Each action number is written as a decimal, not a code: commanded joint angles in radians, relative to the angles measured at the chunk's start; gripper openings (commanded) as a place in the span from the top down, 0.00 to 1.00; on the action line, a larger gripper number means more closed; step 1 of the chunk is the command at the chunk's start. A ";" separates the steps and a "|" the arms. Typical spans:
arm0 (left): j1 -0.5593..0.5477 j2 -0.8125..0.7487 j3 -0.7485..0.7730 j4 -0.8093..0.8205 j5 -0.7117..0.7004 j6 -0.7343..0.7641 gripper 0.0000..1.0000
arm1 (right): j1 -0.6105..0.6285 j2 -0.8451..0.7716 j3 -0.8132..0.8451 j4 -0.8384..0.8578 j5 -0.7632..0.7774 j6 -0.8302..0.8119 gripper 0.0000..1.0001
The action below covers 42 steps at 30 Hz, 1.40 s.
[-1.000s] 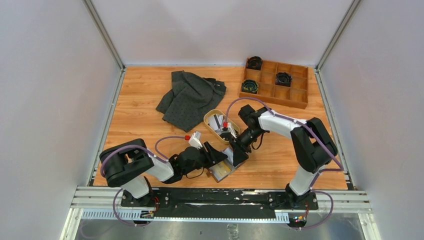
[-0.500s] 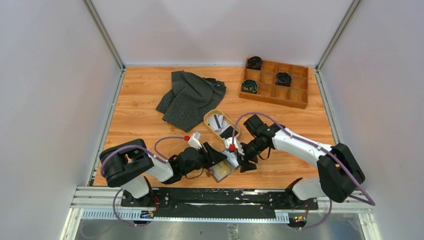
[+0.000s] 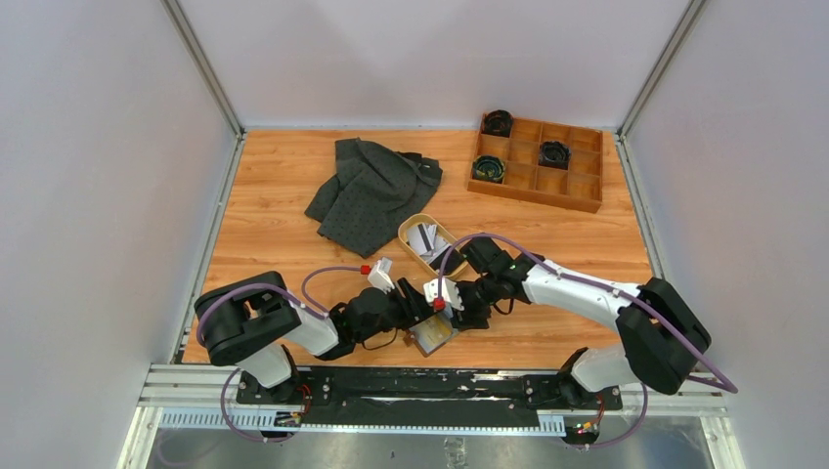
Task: Put the credit cards into the card holder
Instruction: Turn over the card slot in the card holder.
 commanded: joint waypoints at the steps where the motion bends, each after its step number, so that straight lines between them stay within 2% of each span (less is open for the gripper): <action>1: -0.005 0.003 -0.026 -0.010 -0.008 0.034 0.53 | 0.016 0.006 -0.005 0.014 0.052 0.030 0.41; 10: -0.004 0.015 -0.033 0.018 0.007 0.042 0.50 | 0.015 0.017 0.024 0.011 0.131 0.106 0.46; 26: 0.010 -0.023 -0.087 0.044 0.032 0.055 0.46 | -0.030 0.070 0.078 0.004 0.177 0.243 0.45; 34: 0.010 -0.145 -0.091 -0.149 0.036 0.079 0.46 | -0.049 0.056 0.096 -0.019 0.154 0.261 0.44; 42: 0.011 -0.410 -0.159 -0.364 0.039 0.125 0.52 | -0.103 0.008 0.152 -0.148 0.011 0.214 0.44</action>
